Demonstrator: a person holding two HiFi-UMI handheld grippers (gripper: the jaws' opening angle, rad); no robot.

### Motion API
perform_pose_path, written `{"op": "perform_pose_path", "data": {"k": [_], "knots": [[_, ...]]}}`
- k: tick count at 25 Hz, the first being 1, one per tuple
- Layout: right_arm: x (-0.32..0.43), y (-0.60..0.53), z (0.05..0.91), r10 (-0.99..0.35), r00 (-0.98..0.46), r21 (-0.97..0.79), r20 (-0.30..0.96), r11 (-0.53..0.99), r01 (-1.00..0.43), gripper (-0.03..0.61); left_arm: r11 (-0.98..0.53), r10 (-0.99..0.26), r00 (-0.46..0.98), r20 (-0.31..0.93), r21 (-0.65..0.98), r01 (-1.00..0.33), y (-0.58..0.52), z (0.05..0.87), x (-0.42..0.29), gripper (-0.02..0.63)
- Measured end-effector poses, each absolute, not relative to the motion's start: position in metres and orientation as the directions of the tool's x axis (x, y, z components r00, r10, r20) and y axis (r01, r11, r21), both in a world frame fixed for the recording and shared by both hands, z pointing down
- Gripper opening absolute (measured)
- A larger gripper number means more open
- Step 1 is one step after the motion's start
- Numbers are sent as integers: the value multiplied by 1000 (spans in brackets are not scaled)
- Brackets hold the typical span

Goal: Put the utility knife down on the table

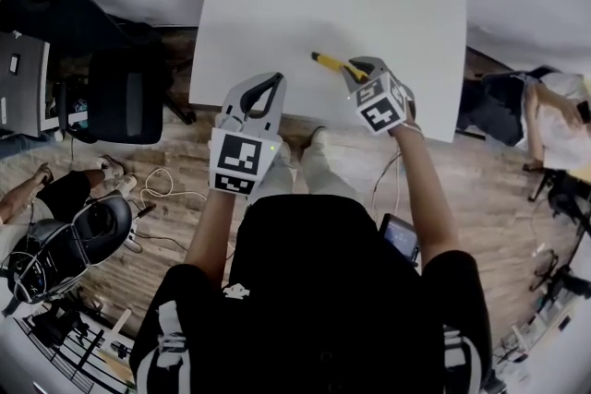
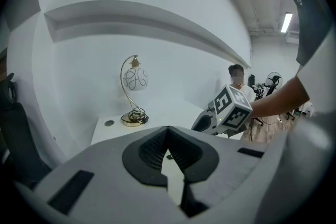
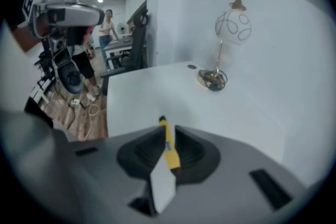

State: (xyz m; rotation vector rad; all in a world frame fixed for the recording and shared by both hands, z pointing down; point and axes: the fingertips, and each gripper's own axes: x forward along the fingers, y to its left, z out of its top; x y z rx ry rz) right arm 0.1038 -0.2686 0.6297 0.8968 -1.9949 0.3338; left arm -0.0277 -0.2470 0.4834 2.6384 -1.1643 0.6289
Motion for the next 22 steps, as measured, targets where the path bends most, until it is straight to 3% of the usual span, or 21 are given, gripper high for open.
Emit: {"op": "perform_pose_path", "data": {"k": [10, 22], "knots": [[103, -254, 543, -618, -388, 77, 684, 590, -804, 44, -696, -678, 637, 365, -41, -717, -240, 447, -16, 20], [115, -244, 429, -823, -377, 99, 425, 456, -885, 34, -716, -688, 680, 252, -86, -693, -237, 394, 0, 20]]}}
